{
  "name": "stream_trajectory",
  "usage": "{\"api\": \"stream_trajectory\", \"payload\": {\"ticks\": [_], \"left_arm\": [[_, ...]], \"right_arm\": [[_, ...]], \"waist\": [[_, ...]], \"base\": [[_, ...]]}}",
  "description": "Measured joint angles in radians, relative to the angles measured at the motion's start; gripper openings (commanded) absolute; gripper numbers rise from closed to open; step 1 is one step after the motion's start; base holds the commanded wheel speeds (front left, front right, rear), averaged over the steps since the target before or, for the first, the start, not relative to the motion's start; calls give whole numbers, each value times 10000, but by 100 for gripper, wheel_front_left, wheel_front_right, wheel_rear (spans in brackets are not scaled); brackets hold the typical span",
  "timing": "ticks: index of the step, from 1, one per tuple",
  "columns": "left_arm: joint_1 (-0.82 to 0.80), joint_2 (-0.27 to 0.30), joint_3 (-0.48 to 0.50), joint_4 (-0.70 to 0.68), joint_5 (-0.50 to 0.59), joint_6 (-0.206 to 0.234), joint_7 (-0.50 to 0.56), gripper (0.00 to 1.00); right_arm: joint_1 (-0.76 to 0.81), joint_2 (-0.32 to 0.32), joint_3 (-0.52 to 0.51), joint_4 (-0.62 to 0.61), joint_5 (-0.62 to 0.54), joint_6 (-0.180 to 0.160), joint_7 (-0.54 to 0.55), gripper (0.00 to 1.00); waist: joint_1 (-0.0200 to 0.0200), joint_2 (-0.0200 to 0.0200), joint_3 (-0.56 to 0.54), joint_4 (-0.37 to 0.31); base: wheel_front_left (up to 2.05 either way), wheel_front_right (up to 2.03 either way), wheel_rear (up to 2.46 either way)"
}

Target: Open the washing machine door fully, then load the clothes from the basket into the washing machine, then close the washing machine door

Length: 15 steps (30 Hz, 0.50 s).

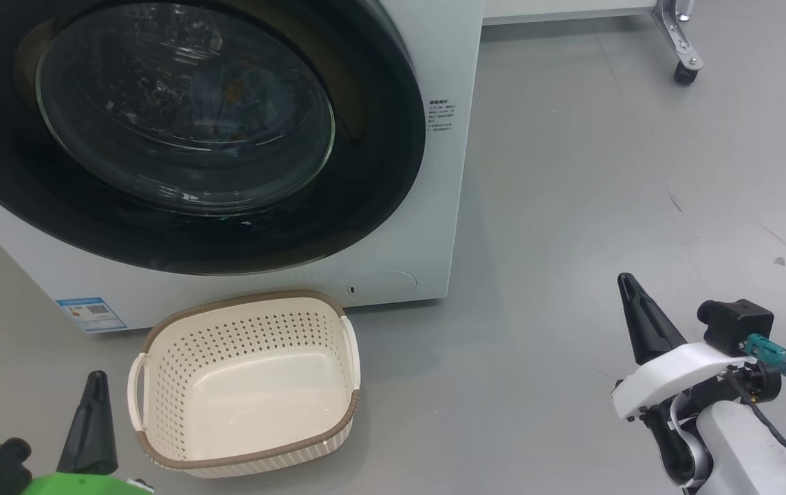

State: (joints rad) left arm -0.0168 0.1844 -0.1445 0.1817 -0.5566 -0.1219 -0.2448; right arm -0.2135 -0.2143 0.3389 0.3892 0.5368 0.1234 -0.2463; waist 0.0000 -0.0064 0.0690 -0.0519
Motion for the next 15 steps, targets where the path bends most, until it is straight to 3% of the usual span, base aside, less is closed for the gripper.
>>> {"api": "stream_trajectory", "payload": {"ticks": [15], "left_arm": [[0,-234,251,10,-1689,6,510,0]], "right_arm": [[58,265,-660,-245,1758,-10,499,0]], "waist": [[0,0,-120,88]], "base": [[0,0,0]]}}
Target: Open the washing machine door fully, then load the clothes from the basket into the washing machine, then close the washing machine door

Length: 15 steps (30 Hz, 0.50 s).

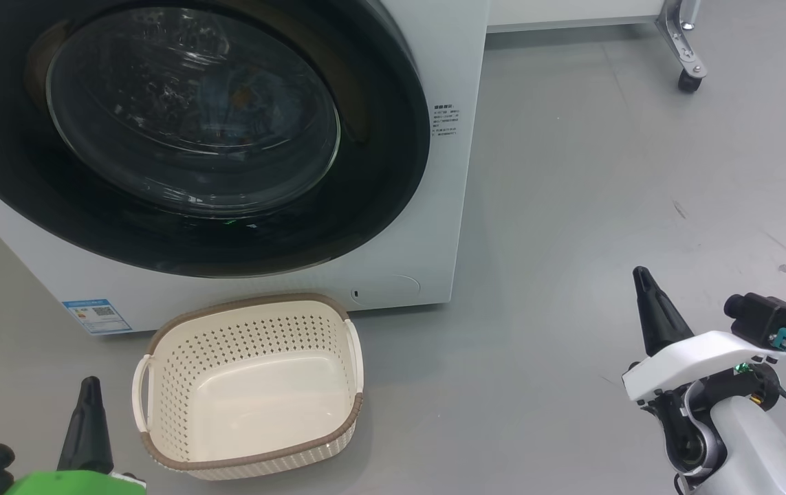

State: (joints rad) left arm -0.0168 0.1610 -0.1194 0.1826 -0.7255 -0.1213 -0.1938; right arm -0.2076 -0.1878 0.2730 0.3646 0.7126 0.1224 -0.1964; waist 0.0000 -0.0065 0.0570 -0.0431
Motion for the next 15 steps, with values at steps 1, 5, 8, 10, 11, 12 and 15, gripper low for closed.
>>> {"api": "stream_trajectory", "payload": {"ticks": [1,5,8,10,11,12,15], "left_arm": [[0,-13,31,0,-105,2,19,0],[-1,-42,142,8,-550,8,188,0],[-1,-67,188,12,-917,10,278,0],[-2,-77,219,15,-1118,23,366,0],[-2,-86,236,19,-1195,25,376,0],[-2,-100,253,19,-1289,25,428,0],[-4,-180,339,27,-1755,98,543,0]], "right_arm": [[1,12,-48,-21,113,0,10,0],[29,54,-228,-79,548,-4,190,0],[67,107,-370,-125,878,-21,303,0],[133,146,-470,-173,1099,-92,359,0],[184,161,-514,-188,1202,-92,410,0],[220,176,-550,-190,1319,-92,435,0],[229,251,-742,-274,1751,-94,575,0]], "waist": [[0,0,-7,5],[0,0,-35,26],[0,0,-55,42],[0,0,-68,52],[0,0,-75,57],[0,0,-82,62],[0,0,-109,83]], "base": [[0,0,0],[0,0,0],[0,0,0],[0,0,0],[0,0,0],[0,0,0],[0,0,0]]}}
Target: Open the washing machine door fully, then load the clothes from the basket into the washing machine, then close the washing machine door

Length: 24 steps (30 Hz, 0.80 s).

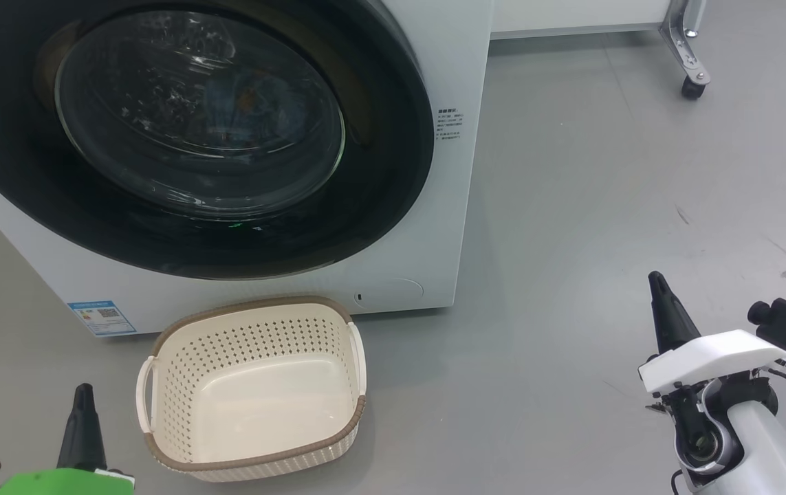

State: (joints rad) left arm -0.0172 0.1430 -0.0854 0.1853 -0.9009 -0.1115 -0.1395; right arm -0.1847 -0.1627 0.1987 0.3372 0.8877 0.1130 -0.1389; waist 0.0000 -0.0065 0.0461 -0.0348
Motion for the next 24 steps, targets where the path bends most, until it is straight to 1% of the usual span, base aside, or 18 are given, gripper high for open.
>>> {"api": "stream_trajectory", "payload": {"ticks": [13,15,24], "left_arm": [[-11,-155,249,48,-1373,12,441,0],[-14,-169,293,52,-1632,12,541,0],[-36,-259,500,88,-2568,104,800,0]], "right_arm": [[206,151,-593,-209,1432,-17,460,0],[214,182,-692,-236,1655,-96,520,0],[255,343,-1089,-412,2633,-140,790,0]], "waist": [[0,0,-89,67],[1,0,-102,78],[0,0,-164,125]], "base": [[0,0,0],[0,0,0],[0,0,0]]}}
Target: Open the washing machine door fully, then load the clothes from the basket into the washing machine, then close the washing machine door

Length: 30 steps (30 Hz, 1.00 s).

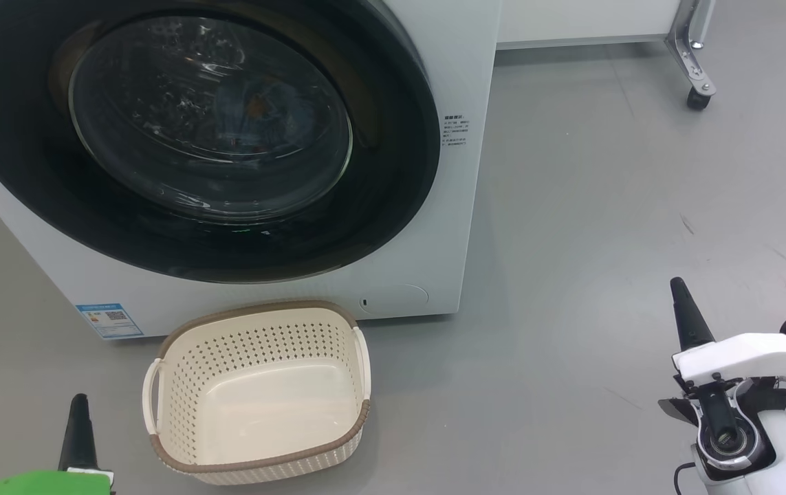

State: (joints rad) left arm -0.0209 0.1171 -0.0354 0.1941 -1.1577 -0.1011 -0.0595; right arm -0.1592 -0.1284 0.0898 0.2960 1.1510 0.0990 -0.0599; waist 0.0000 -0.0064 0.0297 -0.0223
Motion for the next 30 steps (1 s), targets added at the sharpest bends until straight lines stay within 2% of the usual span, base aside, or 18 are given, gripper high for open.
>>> {"api": "stream_trajectory", "payload": {"ticks": [30], "left_arm": [[-180,-408,598,69,-3122,119,978,0]], "right_arm": [[527,412,-1315,-468,3168,-125,974,0]], "waist": [[0,0,-199,150]], "base": [[0,0,0]]}}
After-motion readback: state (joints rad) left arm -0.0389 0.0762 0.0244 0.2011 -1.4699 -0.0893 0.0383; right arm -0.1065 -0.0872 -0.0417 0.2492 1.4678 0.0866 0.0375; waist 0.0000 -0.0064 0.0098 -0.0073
